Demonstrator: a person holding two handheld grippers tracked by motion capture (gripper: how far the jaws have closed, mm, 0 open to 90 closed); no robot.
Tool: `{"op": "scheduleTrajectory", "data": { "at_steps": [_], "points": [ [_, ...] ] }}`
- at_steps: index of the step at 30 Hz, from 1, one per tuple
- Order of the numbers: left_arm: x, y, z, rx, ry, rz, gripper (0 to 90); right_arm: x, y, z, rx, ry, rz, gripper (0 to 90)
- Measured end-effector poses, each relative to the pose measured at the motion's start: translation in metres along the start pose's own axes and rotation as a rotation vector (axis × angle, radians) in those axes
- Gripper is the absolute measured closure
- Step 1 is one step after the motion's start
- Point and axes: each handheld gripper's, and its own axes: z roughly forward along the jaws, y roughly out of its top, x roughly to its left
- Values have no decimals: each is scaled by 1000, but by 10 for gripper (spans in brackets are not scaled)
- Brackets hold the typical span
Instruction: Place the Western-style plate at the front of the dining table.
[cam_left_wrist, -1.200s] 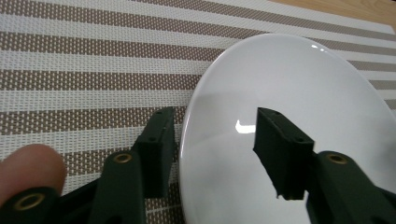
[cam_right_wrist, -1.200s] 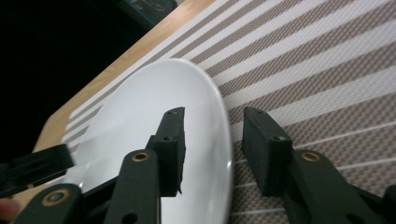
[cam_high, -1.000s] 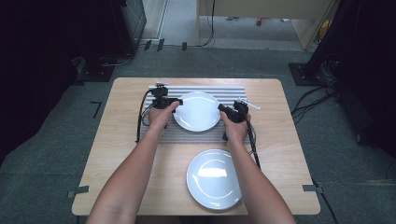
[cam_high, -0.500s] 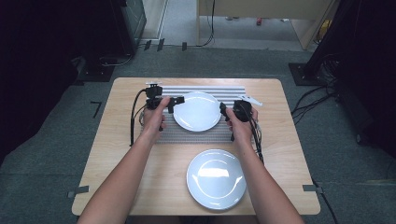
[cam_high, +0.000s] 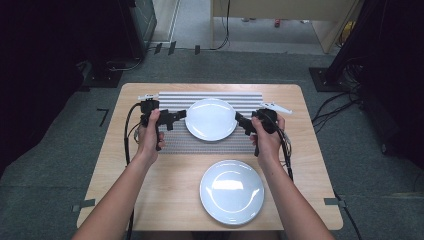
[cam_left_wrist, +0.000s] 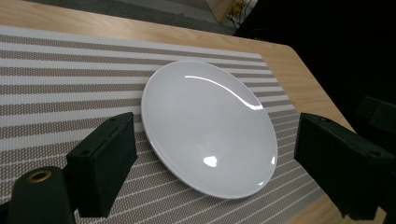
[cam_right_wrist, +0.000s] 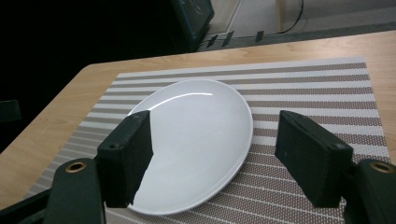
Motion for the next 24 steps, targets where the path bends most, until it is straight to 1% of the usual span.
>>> {"op": "scheduleTrajectory", "data": {
  "at_steps": [2,5,10,12,16,19,21,23,24],
  "points": [
    [-1,-3,-7,-8,-7,6,122,2,0,-5,3,12,-14,262],
    [-1,-8,-17,-19,-7,16,119,3,0,-14,-7,8,-51,260],
    [-1,-16,-33,-37,10,45,116,-2,-6,-29,-1,14,-63,259],
    [-1,-20,-40,-43,-1,44,114,-4,-8,-35,2,14,-81,256],
    [-1,-29,-53,-58,-10,48,112,-7,-14,-50,-1,21,-97,251],
    [-2,-36,-62,-68,4,62,110,-10,-18,-60,-3,24,-107,249],
    [-3,-41,-68,-70,1,66,106,-13,-21,-67,-2,32,-106,248],
    [-4,-46,-74,-80,12,78,100,-15,-24,-74,-1,36,-112,246],
    [-5,-49,-77,-84,7,75,100,-16,-25,-77,-2,36,-114,244]
  ]
}}
